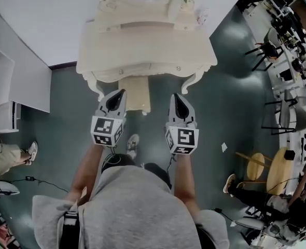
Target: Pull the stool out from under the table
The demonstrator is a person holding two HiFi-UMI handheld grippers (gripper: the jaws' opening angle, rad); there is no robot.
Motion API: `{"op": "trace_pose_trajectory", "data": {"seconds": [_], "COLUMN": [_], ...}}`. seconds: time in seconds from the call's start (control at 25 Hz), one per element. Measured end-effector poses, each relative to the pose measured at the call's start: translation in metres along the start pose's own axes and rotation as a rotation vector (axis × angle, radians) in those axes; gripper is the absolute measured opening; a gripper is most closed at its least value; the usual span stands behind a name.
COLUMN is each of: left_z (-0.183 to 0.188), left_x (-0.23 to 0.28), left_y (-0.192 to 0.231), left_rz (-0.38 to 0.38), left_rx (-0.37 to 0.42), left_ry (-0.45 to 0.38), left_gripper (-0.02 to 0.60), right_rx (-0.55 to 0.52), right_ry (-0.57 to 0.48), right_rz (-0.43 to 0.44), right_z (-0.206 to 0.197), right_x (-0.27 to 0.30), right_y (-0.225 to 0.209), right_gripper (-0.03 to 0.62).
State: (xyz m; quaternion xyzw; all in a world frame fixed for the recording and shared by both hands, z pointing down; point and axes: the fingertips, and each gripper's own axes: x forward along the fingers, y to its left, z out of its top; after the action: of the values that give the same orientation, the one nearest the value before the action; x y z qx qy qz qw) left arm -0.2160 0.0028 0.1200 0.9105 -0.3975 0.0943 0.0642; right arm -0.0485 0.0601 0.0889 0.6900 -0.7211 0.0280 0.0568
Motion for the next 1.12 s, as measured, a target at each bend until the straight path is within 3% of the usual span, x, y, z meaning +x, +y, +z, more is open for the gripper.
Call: {"op": "trace_pose_trajectory", "data": {"seconds": [0.24,0.6,0.92,1.12], "left_z": [-0.032,-0.096,-0.166,-0.232], "left_x": [0.045,0.095,0.130,0.155], "left_y": [0.045,0.079,0.102,0.111], "left_rz": [0.001,0.011,0.074,0.095], "left_rx": [-0.032,-0.063,-0.112,-0.137], "left_ry": [0.074,0.178,0.238,0.275], "left_gripper": [0.000,0.000,0.000,0.000], "right_rx": [0.025,0.060,0.101,0.109], "right_ry": [0.069,0.171,0.289,0.363], "right_rz": [0.007,0.050,0.116,0.147], "right_z": [-0.033,-0.100,-0.198,-0.277], "right_x": [0.068,0.141,0.186,0.209], "right_y": [-0.002,0.001,-0.004,-0.005], "right_gripper": [0.005,0.005,0.005,0.006]}}
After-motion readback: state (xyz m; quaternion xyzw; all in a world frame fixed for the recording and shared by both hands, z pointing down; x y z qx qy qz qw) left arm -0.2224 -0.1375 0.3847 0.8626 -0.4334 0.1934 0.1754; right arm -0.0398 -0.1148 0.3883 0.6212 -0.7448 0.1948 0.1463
